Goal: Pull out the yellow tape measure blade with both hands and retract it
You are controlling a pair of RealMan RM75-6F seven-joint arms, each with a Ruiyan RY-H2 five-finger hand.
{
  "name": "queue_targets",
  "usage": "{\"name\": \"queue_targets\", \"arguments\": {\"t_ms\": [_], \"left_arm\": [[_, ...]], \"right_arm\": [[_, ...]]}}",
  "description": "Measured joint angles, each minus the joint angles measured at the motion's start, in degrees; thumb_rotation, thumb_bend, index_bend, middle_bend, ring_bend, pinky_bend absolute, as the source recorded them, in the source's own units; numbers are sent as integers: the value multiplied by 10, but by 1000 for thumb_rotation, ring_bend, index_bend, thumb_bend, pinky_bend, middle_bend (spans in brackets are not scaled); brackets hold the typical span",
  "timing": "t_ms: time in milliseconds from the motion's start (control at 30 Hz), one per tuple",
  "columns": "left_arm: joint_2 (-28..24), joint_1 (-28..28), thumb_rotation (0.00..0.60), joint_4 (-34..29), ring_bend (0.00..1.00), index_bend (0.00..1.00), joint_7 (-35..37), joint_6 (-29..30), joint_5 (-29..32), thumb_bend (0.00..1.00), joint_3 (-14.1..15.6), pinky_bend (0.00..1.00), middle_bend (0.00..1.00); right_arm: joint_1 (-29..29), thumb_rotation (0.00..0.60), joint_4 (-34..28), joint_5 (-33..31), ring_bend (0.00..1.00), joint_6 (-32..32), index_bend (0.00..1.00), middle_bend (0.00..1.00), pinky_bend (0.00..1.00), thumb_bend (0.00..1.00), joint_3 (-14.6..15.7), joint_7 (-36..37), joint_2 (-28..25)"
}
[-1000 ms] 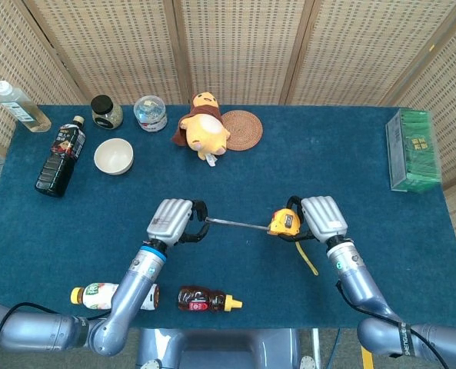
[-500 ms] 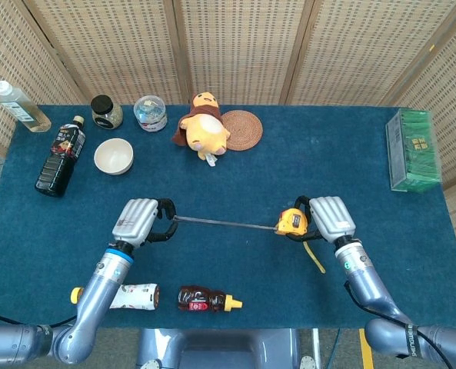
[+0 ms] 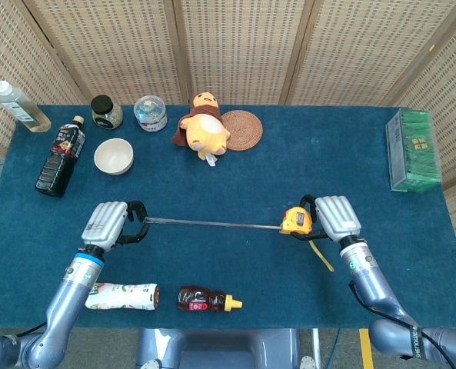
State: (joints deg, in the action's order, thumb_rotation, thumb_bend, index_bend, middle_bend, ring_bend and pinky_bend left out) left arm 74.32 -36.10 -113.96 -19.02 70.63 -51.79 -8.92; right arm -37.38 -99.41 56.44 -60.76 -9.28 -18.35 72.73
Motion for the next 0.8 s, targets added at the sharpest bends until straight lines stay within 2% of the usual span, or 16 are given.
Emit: {"name": "queue_targets", "arguments": {"t_ms": [367, 800], "left_arm": [[-14, 12, 562, -1, 484, 561, 18, -11, -8, 452, -3, 526, 519], [46, -30, 557, 11, 484, 561, -14, -33, 15, 447, -31, 525, 519]], "right_arm": [[3, 374, 1, 1, 704, 2, 583, 625, 634, 250, -1, -1, 0], [3, 376, -6, 3, 705, 0, 584, 626, 635, 250, -5, -5, 7]]}}
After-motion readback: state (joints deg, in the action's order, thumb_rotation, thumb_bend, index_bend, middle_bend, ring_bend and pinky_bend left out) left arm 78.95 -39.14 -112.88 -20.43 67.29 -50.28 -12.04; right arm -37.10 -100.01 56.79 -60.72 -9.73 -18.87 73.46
